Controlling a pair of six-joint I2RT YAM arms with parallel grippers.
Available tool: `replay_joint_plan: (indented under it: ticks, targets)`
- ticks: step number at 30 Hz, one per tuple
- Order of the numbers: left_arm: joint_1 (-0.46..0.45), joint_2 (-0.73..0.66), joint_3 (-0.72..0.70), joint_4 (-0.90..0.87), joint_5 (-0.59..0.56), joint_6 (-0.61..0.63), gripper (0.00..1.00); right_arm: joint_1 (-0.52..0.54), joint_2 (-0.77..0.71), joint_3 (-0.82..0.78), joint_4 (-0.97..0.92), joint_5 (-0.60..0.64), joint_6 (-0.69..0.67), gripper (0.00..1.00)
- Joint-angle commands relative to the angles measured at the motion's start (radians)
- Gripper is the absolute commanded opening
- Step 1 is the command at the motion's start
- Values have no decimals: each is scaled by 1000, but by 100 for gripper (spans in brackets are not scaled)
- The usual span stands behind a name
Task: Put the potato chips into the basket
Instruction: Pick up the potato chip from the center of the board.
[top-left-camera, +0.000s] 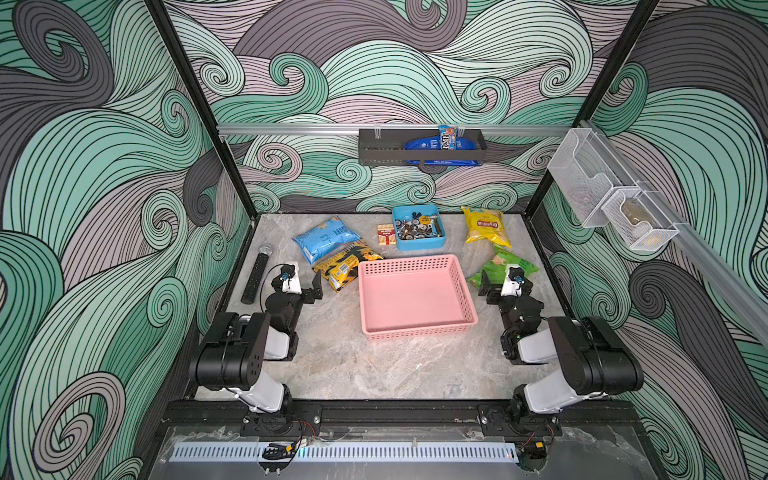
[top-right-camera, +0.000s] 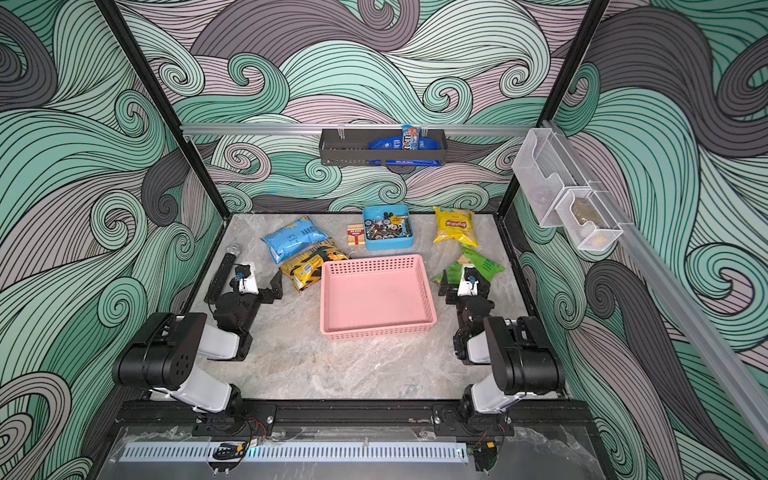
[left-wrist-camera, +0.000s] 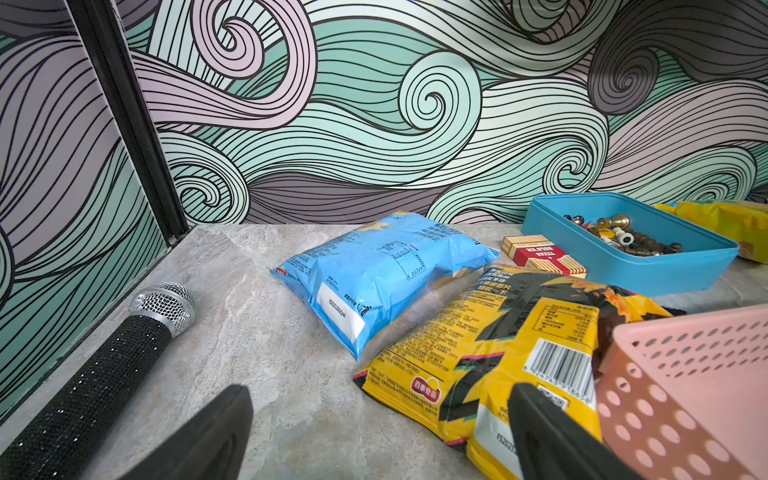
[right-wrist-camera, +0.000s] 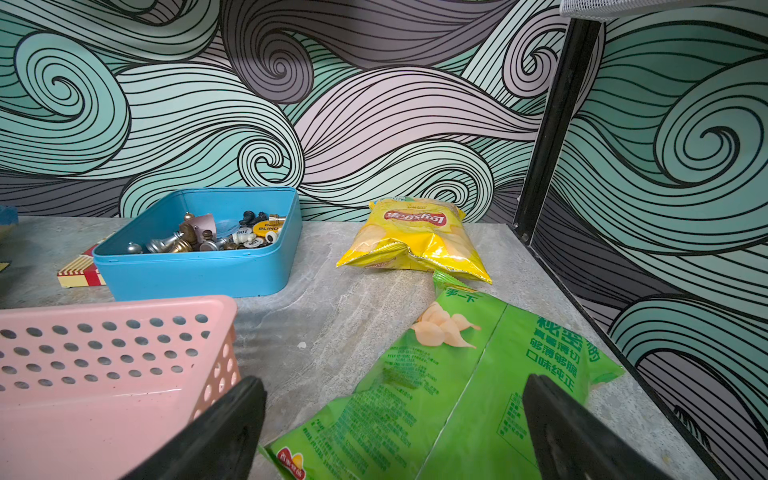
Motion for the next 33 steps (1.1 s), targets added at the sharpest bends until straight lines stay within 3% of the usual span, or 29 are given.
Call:
replay_joint_plan:
  ticks: [1,3,6,8,12,13,14,16,18,21,24,29,33]
  targets:
    - [7,12,-4,27,-5,-4,99,-6,1,16,7,5,3,100]
    - [8,-14,-9,19,-10,-7,98,-25,-2,28,-17,-8,21,100]
    - [11,-161,13,-168,-18,3,99,22,-114,48,-139,151,26,100]
    - [11,-282,100,-459,-28,20,98,61,-246,135,-440,266,88,100]
    - [12,-378,391,-1098,-32,121,98,49,-363,321,-960,351,498,100]
    - [12,-391,482,-1269,-22,146,99,29,-378,342,-1070,308,644,100]
    - [12,-398,544,-1379,-18,146,99,3,-394,337,-1084,204,686,100]
    - [12,-404,627,-1568,38,167,99,-38,-418,336,-1089,23,713,100]
    - [11,-405,668,-1689,104,194,99,-41,-455,339,-1113,-57,741,100]
    - [10,-407,665,-1770,180,191,99,-42,-494,353,-1182,-153,729,100]
    - [12,-419,590,-1724,247,193,99,-44,-497,376,-1257,-212,699,96]
    - [14,-463,500,-1638,205,186,98,-100,-444,379,-1378,-299,690,87]
    - [13,-467,476,-1641,250,193,98,-190,-456,344,-1376,-323,700,83]
